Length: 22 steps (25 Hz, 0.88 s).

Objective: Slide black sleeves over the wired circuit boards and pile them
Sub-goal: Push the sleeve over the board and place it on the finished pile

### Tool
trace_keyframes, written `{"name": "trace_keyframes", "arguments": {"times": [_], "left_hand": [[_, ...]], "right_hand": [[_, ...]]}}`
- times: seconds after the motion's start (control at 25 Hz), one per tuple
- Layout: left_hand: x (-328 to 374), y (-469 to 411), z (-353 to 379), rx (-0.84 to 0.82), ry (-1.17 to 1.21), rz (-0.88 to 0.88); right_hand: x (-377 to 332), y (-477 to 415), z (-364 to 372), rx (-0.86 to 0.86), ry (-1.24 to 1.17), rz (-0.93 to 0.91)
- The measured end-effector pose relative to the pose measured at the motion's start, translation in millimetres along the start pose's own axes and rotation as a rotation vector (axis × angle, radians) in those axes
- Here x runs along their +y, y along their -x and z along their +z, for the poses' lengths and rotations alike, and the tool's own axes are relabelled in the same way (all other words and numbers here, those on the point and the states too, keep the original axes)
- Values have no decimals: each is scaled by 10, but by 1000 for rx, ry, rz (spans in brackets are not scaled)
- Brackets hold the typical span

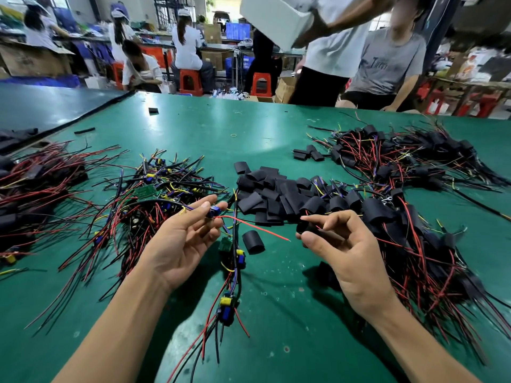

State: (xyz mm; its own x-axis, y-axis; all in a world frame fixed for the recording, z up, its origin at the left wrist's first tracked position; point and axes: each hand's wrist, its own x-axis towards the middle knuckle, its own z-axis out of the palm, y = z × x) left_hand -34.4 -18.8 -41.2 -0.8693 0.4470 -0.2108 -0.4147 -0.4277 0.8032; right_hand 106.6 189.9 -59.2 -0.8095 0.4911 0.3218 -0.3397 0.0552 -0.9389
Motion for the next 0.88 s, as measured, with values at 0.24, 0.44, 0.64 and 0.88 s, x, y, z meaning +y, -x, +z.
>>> {"name": "trace_keyframes", "arguments": {"times": [0.24, 0.44, 0.64, 0.88], "left_hand": [[-11, -13, -3, -4, -10, -3], [-34, -51, -18, 4, -34, 15], [-42, -94, -61, 24, -42, 23], [-47, -100, -70, 29, -29, 28]], "right_hand": [[-51, 38, 40, -62, 3, -1], [-84, 58, 34, -108, 14, -25], [-111, 89, 56, -192, 38, -40], [-159, 93, 60, -216, 14, -34]]}}
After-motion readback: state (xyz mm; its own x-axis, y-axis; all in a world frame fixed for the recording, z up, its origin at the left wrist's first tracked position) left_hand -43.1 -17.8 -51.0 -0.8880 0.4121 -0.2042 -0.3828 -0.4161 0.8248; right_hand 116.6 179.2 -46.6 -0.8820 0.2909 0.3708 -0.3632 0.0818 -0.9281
